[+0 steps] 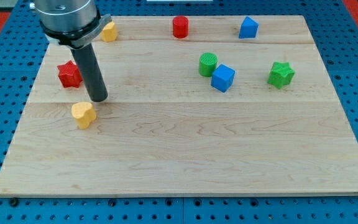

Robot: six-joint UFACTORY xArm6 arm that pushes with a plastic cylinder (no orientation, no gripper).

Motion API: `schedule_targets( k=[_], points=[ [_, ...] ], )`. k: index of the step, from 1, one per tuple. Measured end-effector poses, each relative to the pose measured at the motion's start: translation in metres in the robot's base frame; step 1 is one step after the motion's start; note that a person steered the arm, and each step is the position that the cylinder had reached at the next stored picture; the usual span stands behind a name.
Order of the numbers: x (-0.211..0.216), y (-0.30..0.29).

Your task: Move green circle towards yellow heart

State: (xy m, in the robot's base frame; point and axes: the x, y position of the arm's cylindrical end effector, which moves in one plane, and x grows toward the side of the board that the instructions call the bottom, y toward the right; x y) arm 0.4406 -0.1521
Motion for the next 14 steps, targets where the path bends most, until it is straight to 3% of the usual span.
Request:
schedule_targets(
  k=[1,2,3,4,5,6,8,9,10,12,13,14],
  points=[
    [0.059,-0.023],
    [0.069,-0.027],
    [0.022,0.001],
    [-0.085,0.051],
    [-0.140,0.134],
    [-0.137,0.169],
    [-0.119,0.226],
    [-0.068,0.163],
    [-0.016,0.136],
    [0.048,0.135],
    [-0.004,0.189],
    [0.046,0.202]
  ],
)
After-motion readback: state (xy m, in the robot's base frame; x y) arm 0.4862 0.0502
